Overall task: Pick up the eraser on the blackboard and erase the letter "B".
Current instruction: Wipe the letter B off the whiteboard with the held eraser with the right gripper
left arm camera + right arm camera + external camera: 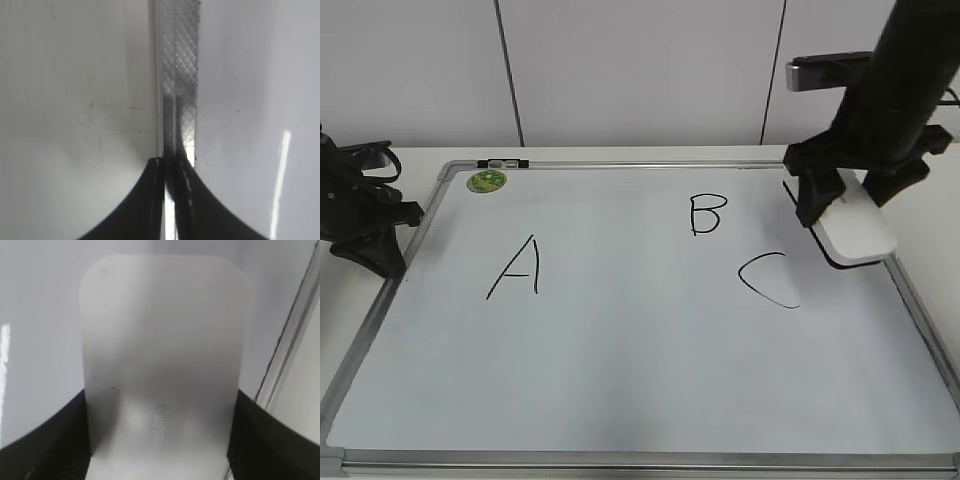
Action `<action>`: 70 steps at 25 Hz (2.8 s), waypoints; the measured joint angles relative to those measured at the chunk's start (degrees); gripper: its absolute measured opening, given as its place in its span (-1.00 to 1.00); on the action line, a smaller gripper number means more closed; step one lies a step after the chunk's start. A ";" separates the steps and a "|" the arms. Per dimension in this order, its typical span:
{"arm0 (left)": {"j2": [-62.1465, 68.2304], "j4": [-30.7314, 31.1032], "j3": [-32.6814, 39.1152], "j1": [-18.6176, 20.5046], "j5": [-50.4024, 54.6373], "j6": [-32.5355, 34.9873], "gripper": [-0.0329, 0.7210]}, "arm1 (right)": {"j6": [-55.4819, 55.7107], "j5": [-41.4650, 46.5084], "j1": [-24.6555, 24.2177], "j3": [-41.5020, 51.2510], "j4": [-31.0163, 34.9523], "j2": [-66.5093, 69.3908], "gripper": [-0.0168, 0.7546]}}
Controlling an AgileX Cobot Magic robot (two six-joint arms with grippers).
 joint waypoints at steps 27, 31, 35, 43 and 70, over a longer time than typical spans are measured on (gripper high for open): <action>0.00 0.00 0.00 0.00 0.13 0.00 -0.88 | -0.37 3.72 0.74 -44.61 3.68 37.26 0.44; 0.00 0.10 0.00 0.00 0.03 0.00 -0.88 | -0.48 3.72 0.74 -45.09 3.68 38.03 0.44; 0.00 0.10 0.00 0.00 0.03 0.00 -0.88 | -0.38 3.27 0.74 -45.56 3.68 38.94 0.44; 0.00 0.10 0.00 0.00 0.03 0.00 -0.88 | -0.27 3.09 1.42 -45.65 2.93 39.17 0.44; 0.00 0.33 0.00 0.00 -0.09 0.00 -0.88 | 0.27 3.09 12.00 -45.81 -2.13 39.57 0.44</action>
